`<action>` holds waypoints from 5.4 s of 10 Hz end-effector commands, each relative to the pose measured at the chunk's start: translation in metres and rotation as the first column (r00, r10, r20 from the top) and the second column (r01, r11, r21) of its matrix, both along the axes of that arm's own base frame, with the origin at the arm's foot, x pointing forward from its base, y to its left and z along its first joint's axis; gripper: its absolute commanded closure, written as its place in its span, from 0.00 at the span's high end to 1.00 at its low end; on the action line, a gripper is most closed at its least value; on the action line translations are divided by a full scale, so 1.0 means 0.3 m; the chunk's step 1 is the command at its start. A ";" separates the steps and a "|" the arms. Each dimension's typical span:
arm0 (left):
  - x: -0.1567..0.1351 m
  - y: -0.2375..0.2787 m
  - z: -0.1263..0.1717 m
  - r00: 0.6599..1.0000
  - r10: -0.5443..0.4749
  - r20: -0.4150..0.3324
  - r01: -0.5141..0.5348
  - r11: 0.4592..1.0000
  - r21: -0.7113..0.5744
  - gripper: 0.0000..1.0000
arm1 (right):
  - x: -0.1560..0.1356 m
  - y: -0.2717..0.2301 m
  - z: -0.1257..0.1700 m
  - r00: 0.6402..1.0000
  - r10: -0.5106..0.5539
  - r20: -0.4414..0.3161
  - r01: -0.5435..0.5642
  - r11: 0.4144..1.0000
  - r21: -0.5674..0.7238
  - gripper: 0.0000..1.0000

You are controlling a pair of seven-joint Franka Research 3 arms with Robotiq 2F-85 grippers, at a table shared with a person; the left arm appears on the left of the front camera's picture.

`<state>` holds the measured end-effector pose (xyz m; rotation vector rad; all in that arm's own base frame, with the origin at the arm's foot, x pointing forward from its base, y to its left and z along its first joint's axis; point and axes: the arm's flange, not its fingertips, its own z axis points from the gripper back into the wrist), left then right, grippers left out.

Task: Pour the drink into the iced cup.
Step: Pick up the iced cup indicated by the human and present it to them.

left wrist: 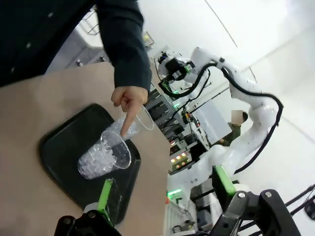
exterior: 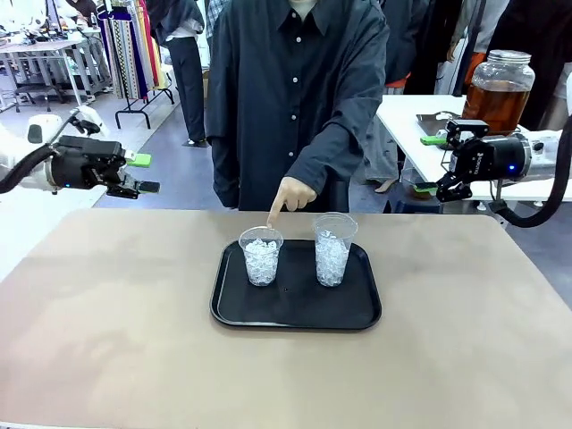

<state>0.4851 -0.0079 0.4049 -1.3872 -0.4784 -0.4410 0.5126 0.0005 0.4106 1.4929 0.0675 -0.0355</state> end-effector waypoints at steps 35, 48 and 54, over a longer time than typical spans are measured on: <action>-0.060 -0.249 -0.413 0.510 -0.196 0.838 0.020 0.976 0.216 1.00 | 0.001 0.000 0.004 1.000 -0.003 0.002 0.003 1.000 -0.001 1.00; 0.016 -0.427 -0.567 0.540 -0.173 0.824 0.014 0.980 0.196 1.00 | 0.001 0.000 0.004 1.000 -0.003 0.002 0.003 1.000 -0.001 1.00; 0.024 -0.497 -0.613 0.543 -0.175 0.822 0.064 0.984 0.168 1.00 | 0.001 0.000 0.004 1.000 -0.003 0.002 0.003 1.000 -0.001 1.00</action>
